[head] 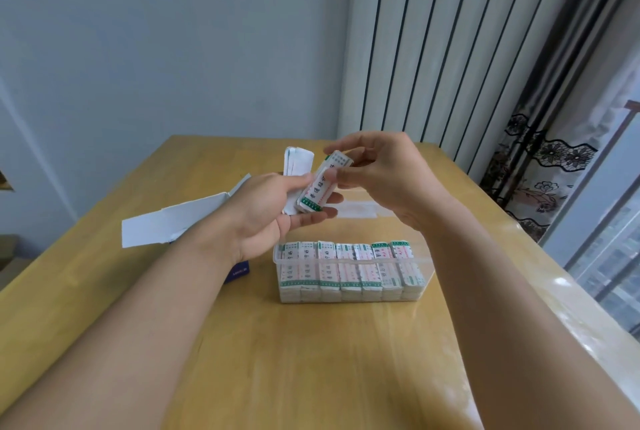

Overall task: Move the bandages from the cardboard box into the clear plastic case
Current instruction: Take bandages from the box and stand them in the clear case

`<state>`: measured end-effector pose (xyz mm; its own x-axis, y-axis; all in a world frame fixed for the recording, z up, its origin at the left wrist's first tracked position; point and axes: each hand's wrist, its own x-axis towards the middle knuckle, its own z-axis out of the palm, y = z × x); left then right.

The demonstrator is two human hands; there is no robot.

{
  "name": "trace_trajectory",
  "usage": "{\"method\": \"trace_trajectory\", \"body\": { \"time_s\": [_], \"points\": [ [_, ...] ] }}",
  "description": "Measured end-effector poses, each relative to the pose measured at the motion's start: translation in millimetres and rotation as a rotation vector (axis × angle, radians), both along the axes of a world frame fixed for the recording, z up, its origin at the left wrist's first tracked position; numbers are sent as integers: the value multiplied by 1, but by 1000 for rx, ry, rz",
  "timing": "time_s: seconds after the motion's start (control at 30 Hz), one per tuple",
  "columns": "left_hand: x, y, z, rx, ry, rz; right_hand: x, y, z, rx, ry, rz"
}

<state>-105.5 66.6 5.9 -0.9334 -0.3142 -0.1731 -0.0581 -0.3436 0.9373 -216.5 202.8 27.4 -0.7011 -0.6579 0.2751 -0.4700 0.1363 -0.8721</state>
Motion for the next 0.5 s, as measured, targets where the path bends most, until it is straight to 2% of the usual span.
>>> {"method": "trace_trajectory", "body": {
  "time_s": [0.2, 0.37, 0.43, 0.5],
  "points": [
    [-1, -3, -1, -68, -19, 48, 2, -3, 1, -68, -94, 29],
    [0, 0, 1, -48, 32, 125, -5, 3, 7, -129, -128, 60],
    [-2, -1, 3, -258, 17, 207, -12, 10, 12, -168, -149, 31],
    [-2, -3, 4, -505, 26, 307, -15, 14, 12, -116, -186, 32]
  ]
}}
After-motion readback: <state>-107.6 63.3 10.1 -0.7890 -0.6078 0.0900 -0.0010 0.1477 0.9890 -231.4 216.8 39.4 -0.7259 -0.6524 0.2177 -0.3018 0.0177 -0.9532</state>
